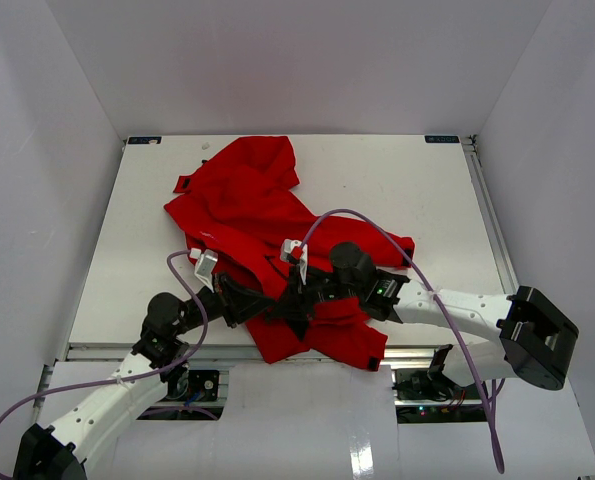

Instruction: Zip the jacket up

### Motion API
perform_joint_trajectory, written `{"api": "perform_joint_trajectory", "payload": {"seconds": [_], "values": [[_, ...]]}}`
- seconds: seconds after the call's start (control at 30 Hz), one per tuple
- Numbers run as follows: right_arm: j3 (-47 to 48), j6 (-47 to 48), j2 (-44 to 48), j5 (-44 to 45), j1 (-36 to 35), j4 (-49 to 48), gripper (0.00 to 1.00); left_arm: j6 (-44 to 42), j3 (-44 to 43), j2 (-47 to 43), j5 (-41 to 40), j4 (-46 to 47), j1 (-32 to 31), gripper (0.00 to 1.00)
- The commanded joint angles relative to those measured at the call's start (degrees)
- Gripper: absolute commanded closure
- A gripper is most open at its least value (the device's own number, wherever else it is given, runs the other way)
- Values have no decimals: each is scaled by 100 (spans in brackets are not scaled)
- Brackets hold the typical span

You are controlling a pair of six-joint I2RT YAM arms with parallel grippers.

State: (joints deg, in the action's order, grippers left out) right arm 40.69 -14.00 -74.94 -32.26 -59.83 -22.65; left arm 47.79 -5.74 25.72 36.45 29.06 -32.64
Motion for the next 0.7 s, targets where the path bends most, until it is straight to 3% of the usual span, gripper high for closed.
{"api": "perform_joint_trajectory", "payload": {"seconds": [0.0,0.13,0.23,0.33,0.57,0.6,0.67], "values": [[143,109,32,8,51,-253,92,-38,-139,19,272,66,-49,100],[124,69,41,-153,45,-394,92,-68,-254,41,179,-41,-49,100],[124,97,8,-315,50,-447,80,6,-278,146,334,123,-49,100],[107,99,-3,-308,51,-493,76,106,-245,213,458,390,-49,100],[92,90,-36,-254,48,-537,92,187,-173,276,563,605,-49,100],[69,84,-25,-241,43,-566,92,175,-186,267,537,564,-49,97],[-6,39,13,-144,50,-641,92,93,-276,208,403,362,-49,73]]}}
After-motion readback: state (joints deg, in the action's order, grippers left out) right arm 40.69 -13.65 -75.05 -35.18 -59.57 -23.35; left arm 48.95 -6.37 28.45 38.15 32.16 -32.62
